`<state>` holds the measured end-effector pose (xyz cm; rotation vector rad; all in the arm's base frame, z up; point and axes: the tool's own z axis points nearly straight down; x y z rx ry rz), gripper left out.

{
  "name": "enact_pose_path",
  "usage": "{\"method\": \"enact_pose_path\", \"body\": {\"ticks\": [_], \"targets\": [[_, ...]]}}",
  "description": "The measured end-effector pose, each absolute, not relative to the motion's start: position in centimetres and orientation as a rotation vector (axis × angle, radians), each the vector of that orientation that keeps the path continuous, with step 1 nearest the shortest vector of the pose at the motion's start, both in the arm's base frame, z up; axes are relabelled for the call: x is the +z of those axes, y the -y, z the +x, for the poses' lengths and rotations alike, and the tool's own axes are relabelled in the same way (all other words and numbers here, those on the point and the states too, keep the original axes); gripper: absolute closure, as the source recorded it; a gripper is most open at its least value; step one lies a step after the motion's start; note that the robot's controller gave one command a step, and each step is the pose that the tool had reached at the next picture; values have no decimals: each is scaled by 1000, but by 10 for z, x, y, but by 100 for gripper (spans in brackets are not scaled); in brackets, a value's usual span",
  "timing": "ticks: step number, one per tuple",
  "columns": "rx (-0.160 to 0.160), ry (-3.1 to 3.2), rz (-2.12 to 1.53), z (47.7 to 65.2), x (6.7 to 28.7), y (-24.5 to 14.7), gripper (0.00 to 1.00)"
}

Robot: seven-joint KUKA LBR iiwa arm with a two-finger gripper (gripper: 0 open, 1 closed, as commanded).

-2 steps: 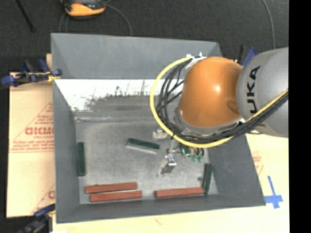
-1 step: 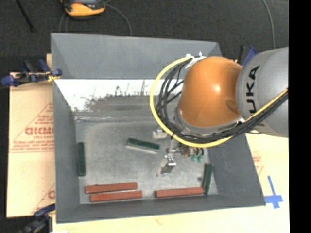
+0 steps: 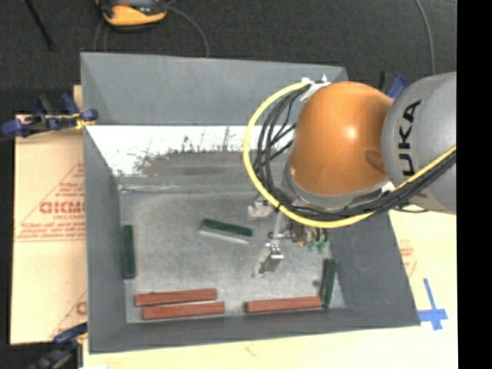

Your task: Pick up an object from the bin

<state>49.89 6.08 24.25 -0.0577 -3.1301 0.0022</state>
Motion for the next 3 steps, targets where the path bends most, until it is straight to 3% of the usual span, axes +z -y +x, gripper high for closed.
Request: {"method": "enact_pose_path", "body": {"ticks": [1,2,3], "targets": [[-5,3161,-63,523,232,-74,0],[-4,3117,-433,532,175,-55,0],[1,3124,-351,544,114,-36,100]]}}
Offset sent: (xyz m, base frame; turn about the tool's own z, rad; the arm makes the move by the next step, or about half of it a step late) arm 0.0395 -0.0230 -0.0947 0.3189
